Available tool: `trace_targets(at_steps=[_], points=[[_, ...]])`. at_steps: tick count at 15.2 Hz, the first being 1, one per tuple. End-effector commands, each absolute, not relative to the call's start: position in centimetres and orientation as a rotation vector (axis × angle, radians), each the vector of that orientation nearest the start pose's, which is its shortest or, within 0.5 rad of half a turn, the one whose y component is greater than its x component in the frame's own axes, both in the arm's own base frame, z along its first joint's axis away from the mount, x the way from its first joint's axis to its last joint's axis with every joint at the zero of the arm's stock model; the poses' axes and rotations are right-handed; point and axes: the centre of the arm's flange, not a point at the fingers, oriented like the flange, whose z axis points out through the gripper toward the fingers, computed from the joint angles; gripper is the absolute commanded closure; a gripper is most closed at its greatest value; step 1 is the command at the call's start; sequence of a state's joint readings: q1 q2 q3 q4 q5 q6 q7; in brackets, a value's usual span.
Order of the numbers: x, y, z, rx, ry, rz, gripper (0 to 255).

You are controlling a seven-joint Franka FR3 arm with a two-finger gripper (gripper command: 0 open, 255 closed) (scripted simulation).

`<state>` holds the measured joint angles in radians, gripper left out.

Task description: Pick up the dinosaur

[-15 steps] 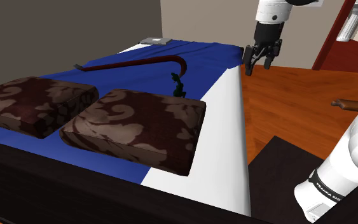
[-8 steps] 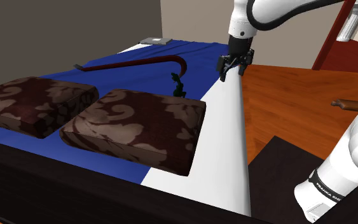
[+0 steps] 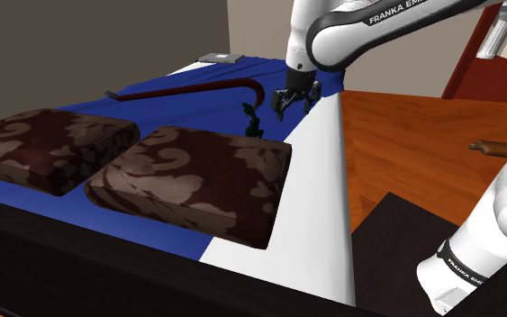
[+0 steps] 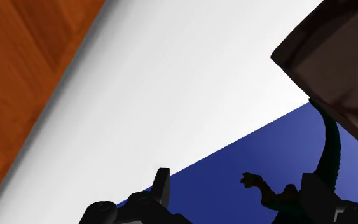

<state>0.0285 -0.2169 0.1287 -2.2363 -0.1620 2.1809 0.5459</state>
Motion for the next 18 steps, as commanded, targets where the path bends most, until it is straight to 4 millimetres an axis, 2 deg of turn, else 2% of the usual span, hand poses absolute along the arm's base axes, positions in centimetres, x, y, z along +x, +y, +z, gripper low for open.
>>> trace_targets(at_steps=[1,11,18], points=[[51.4,8.0,46.6,-3.183,0.509,-0.378,0],[61.6,12.3,42.9,-3.155,0.580,-0.577,0],[61.6,12.3,39.2,-3.155,0.580,-0.577,0]])
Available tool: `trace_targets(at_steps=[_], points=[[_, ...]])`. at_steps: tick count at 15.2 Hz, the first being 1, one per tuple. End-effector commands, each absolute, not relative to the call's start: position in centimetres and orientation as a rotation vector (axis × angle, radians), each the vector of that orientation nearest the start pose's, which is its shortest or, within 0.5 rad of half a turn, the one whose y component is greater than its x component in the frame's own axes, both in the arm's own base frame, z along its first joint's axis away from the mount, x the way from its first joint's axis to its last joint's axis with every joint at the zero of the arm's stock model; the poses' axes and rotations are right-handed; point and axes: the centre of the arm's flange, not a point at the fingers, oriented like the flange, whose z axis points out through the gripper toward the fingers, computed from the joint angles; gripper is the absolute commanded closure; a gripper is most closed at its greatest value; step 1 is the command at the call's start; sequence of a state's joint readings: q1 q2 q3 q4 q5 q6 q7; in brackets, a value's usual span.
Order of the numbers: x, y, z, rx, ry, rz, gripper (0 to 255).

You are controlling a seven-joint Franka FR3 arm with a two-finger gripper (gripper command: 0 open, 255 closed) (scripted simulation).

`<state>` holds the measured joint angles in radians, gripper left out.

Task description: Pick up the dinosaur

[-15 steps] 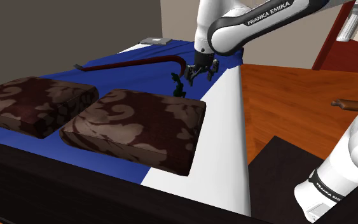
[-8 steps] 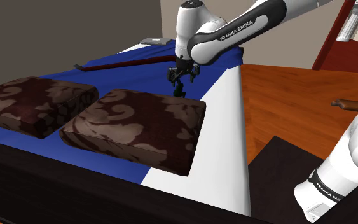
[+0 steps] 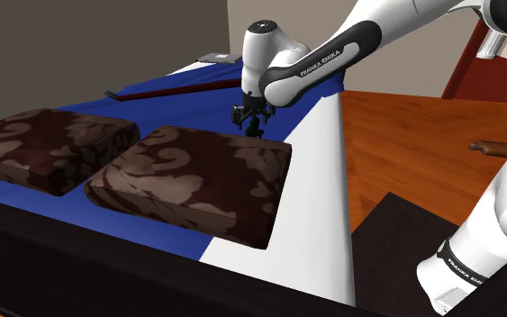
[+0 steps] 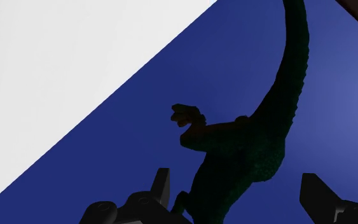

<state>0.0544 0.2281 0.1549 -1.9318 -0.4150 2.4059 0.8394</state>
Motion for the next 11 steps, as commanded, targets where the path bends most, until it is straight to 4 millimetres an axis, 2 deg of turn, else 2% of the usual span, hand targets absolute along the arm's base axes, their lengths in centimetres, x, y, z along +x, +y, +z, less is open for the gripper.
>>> trace_targets(at_steps=[1,2,3,11], points=[[61.60,12.30,38.93,-3.155,0.580,-0.577,0],[61.60,12.30,38.93,-3.155,0.580,-0.577,0],[61.58,12.19,38.90,-3.155,0.580,-0.577,255],[61.58,12.07,38.90,-3.155,0.581,-0.577,255]])
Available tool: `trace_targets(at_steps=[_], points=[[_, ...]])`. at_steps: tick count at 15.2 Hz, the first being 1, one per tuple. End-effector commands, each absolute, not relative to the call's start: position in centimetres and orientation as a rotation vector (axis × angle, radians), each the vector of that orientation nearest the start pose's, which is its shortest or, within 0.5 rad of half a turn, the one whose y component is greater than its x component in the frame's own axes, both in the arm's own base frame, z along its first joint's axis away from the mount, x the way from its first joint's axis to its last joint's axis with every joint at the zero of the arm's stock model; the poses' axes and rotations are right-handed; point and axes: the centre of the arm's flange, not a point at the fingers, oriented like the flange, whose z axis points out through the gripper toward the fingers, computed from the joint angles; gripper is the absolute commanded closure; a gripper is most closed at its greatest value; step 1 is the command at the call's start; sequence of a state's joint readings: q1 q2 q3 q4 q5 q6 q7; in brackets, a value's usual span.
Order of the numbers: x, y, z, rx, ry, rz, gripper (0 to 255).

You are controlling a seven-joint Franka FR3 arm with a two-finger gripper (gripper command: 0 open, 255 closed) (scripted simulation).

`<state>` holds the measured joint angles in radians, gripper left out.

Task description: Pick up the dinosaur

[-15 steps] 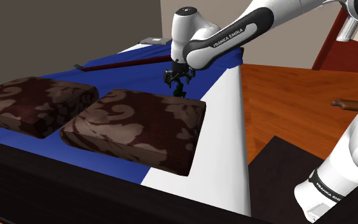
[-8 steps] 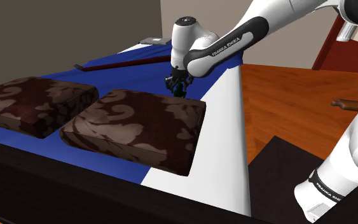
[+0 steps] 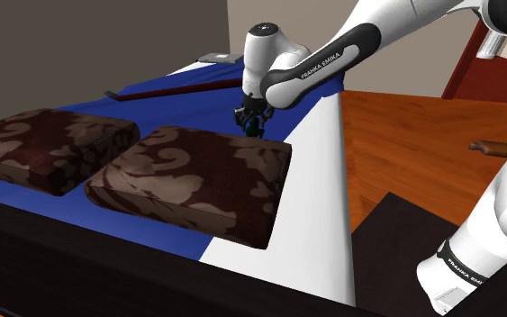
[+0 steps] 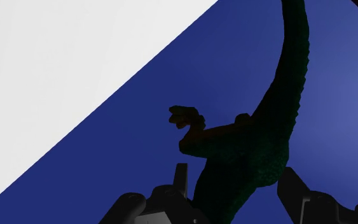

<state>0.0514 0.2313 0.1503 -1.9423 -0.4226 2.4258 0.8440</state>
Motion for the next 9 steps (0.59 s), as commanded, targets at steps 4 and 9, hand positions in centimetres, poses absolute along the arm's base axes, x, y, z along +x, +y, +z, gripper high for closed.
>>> trace_targets(at_steps=[4,9], points=[[61.6,12.3,40.5,-3.155,0.580,-0.577,255],[61.6,12.3,43.2,-3.155,0.580,-0.577,255]])
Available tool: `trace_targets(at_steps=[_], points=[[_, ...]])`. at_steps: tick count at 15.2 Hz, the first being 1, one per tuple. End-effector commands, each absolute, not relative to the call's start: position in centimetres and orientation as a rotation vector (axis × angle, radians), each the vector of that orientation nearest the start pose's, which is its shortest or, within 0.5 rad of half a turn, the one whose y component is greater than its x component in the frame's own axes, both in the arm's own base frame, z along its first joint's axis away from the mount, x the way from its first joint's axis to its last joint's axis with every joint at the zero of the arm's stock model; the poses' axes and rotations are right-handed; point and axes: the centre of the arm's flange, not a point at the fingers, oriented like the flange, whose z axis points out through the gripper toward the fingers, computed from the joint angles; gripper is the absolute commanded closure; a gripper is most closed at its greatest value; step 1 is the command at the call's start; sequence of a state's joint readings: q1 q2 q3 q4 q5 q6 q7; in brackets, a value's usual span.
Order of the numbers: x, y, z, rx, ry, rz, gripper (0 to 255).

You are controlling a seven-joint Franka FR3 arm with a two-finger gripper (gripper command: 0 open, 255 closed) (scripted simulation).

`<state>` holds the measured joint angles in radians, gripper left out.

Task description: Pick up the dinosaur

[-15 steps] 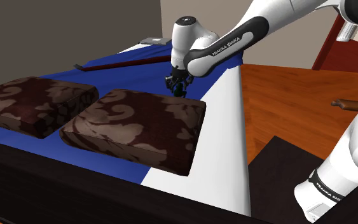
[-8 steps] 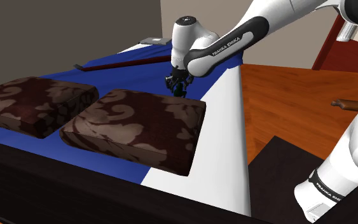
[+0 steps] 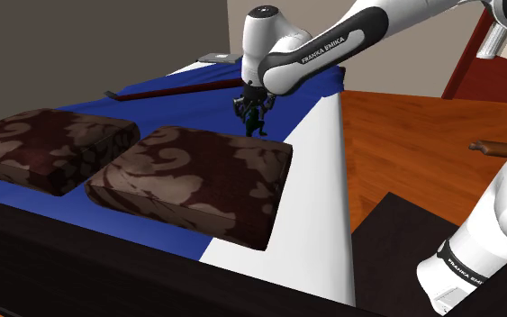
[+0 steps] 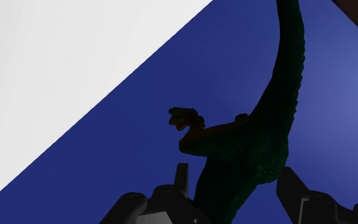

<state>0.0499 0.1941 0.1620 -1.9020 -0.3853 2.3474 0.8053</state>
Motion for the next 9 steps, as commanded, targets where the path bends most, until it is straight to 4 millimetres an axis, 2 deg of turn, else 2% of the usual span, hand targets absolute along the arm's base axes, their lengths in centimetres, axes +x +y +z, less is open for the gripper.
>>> trace_targets(at_steps=[1,7,9], points=[[61.6,12.3,43.7,-3.155,0.580,-0.577,255],[61.6,12.3,46.8,-3.155,0.580,-0.577,255],[61.6,12.3,46.9,-3.155,0.580,-0.577,255]])
